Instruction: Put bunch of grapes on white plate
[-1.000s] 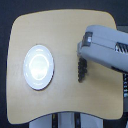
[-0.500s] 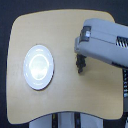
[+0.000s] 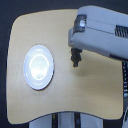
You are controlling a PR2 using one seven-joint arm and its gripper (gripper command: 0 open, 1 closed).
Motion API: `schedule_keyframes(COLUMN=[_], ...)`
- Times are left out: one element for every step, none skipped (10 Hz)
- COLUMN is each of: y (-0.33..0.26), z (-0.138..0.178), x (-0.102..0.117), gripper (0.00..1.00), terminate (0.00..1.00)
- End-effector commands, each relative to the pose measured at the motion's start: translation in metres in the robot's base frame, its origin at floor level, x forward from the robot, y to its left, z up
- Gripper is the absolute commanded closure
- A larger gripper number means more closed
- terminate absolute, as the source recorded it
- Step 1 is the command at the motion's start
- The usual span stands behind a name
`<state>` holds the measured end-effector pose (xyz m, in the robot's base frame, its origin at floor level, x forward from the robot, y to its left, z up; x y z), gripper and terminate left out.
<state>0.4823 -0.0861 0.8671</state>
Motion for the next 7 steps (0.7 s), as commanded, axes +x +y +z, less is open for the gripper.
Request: schedule_keyframes(y=[0.113,0.130,0.155,0.181,0.201,0.211,0.219], z=[0.020,0.015,0.005,-0.008,-0.017,-0.024,-0.031], x=[-0.010,-0.014,-0.021,-0.029,-0.035,-0.036,-0.037], gripper=[1.00,1.00,1.00,1.00,1.00,1.00,1.00], terminate=[0.00,0.00,0.00,0.00,0.00,0.00,0.00])
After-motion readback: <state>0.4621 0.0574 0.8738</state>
